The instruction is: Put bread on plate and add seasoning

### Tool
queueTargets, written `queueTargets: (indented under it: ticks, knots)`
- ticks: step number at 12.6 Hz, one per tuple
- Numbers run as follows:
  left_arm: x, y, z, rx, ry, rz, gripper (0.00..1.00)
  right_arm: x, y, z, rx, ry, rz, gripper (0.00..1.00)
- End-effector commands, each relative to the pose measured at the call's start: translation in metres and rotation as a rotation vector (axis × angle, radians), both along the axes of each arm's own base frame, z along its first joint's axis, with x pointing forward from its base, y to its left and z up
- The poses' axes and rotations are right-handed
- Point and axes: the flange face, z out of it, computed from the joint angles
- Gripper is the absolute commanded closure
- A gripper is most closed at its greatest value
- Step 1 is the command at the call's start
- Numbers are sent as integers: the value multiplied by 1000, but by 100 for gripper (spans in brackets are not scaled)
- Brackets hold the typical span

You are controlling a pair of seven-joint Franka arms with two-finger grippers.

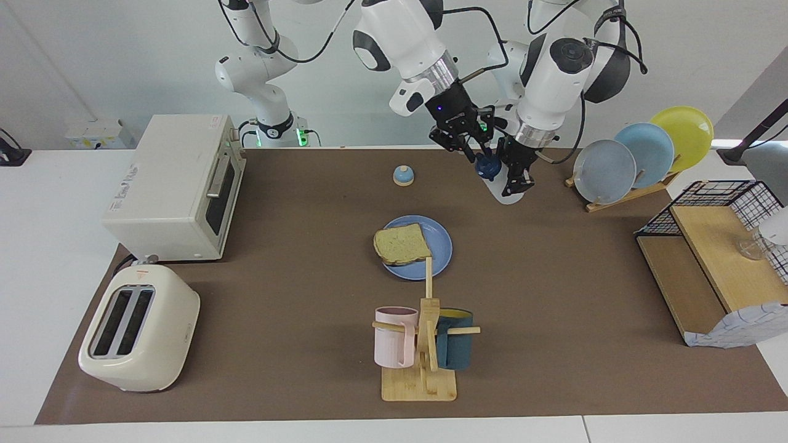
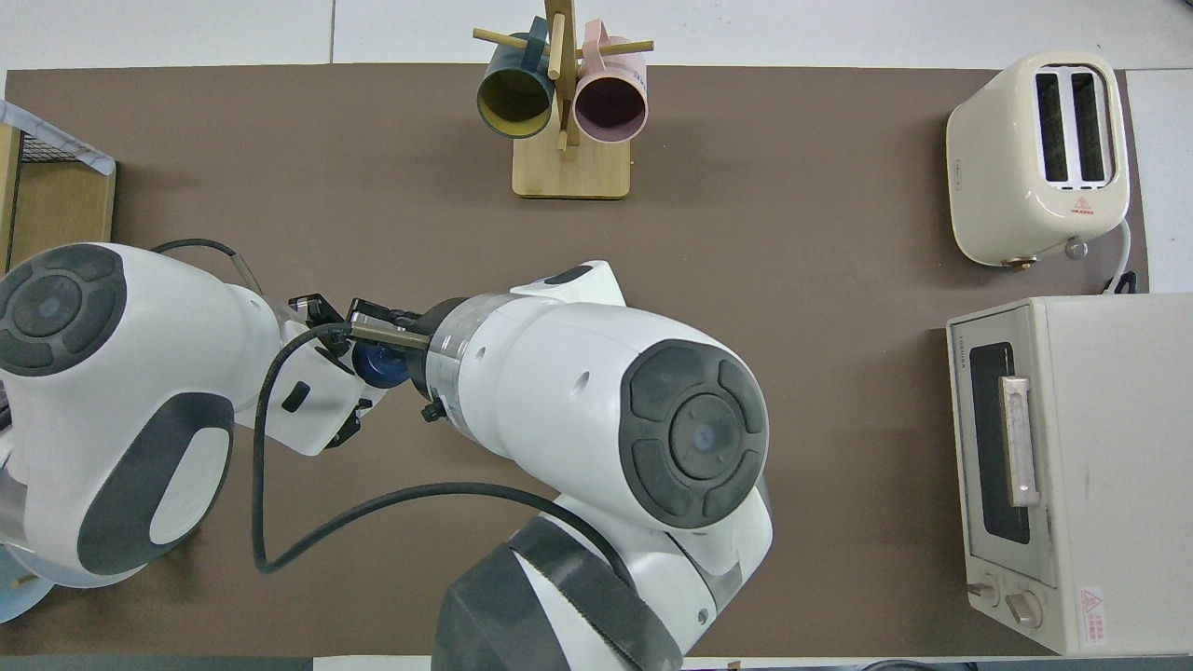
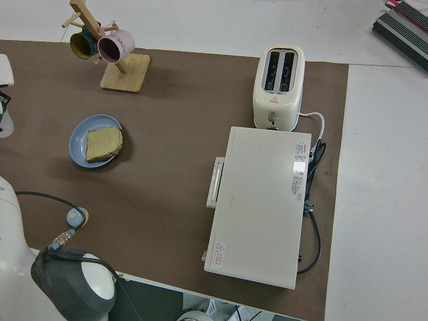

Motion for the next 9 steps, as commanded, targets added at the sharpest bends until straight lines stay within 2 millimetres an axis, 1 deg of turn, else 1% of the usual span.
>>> queueTargets:
  ticks: [1, 2, 4, 5, 7, 8, 9]
  knots:
    - [-9, 2, 2, -29, -13, -7, 100, 0, 4, 2, -7, 9, -16, 89]
    - [-9, 2, 2, -29, -13, -8, 100, -1, 5, 2, -6, 10, -15, 100]
    - [-9, 2, 2, -29, -13, -8, 100, 0, 5, 3, 1, 20, -30, 100]
    - [-9, 2, 2, -29, -13, -7, 100, 4, -1, 5, 9, 26, -43, 100]
    - [-9, 1, 2, -29, -13, -7, 100, 9, -7, 17, 32, 26, -69, 100]
    - [-10, -1, 2, -29, -13, -10, 100, 14, -14, 20, 41, 41, -104, 100]
    - [-11, -2, 1, -28, -9, -13, 100, 15, -16, 21, 45, 45, -116, 100]
